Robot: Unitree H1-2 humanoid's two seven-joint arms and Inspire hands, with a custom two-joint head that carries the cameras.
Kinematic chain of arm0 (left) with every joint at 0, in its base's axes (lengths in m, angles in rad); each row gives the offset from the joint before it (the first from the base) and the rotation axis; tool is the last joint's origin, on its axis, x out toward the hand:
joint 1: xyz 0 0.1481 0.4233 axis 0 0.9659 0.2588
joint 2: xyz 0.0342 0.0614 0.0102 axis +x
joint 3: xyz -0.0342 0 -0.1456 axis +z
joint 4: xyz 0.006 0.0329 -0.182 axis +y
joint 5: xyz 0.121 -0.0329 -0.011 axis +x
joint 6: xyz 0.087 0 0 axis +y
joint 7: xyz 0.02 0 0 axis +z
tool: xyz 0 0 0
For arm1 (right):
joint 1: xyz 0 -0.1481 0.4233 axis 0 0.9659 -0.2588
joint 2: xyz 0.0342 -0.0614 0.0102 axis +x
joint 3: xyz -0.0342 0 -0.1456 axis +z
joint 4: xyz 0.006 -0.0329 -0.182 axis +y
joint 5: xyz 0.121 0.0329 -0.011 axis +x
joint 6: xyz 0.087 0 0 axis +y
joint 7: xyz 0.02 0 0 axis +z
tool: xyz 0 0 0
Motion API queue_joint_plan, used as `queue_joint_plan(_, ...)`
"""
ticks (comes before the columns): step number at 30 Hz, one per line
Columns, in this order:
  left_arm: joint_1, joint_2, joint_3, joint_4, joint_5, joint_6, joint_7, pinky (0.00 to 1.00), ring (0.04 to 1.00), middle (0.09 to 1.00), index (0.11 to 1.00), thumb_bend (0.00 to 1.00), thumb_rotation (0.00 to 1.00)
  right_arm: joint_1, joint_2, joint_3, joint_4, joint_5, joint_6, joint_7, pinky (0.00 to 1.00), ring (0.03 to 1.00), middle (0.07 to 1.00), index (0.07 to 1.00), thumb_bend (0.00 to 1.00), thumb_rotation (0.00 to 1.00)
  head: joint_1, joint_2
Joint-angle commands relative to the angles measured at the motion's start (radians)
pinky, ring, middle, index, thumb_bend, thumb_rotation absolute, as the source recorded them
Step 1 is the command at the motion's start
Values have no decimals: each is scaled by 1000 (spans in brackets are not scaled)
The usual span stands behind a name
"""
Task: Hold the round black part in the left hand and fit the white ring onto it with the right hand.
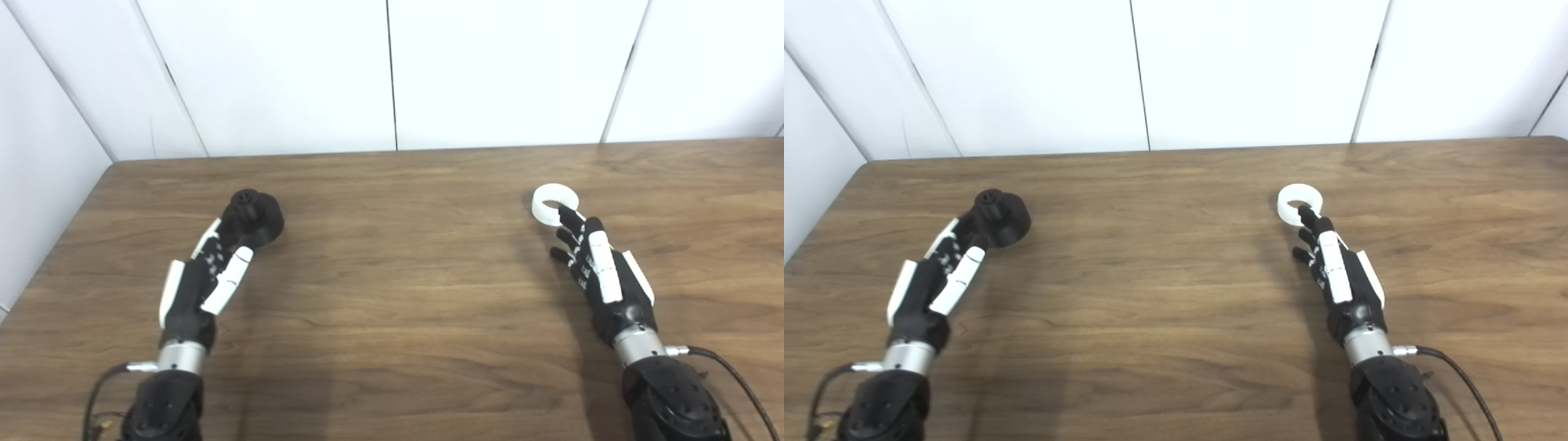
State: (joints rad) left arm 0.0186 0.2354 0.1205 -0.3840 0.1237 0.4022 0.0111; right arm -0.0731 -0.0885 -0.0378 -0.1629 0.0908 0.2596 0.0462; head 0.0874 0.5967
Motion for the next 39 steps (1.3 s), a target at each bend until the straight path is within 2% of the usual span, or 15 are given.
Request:
queue_joint_plan(1,-55,41,-12,-37,76,5,9,956,970,971,947,720,404,-31,0,2,-20,5,-30,12,902,957,958,908,523,997,2,1)
queue_joint_plan(3,-66,63,-20,-40,118,9,7,939,958,958,937,769,347,-31,0,3,-19,0,-29,8,896,955,957,907,528,999,2,1)
queue_joint_plan(4,-70,75,-23,-42,134,11,2,810,886,917,929,810,267,-30,1,3,-20,1,-27,7,898,959,960,907,530,999,2,1)
queue_joint_plan(5,-76,95,-27,-43,152,10,-7,794,880,912,932,825,252,-29,2,2,-20,4,-28,8,902,962,962,909,528,999,5,1)
queue_joint_plan(6,-80,109,-30,-43,166,9,-15,793,880,912,933,829,248,-28,3,1,-19,6,-30,8,903,963,962,910,528,999,5,1)
queue_joint_plan(10,-96,131,-32,-50,194,24,-35,903,962,959,951,840,209,-25,6,3,-21,4,-30,6,908,965,964,911,522,1000,6,-1)
queue_joint_plan(16,-125,172,-42,-24,259,51,-65,887,956,959,959,865,248,-25,3,3,-14,4,-41,9,895,961,962,909,532,1000,5,-1)
queue_joint_plan(22,-160,217,-38,25,289,67,-127,898,972,964,972,887,247,-23,3,0,-14,14,-45,13,896,972,966,907,531,1000,6,-2)
queue_joint_plan(24,-169,238,-46,41,301,63,-137,912,982,982,946,894,233,-23,6,-1,-17,17,-37,11,901,977,968,908,522,1000,8,-2)
queue_joint_plan(30,-190,278,-62,100,341,36,-142,930,986,978,910,922,212,-21,4,4,-15,10,-46,12,890,975,967,909,514,1000,7,-5)
queue_joint_plan(34,-203,301,-68,156,350,-13,-132,935,992,975,902,929,194,-16,4,3,-23,9,-40,11,884,972,966,909,513,1000,8,-7)
queue_joint_plan(39,-234,333,-83,273,379,-90,-110,935,996,943,875,972,208,-14,1,4,-26,0,-38,7,877,959,957,905,517,1000,14,-9)
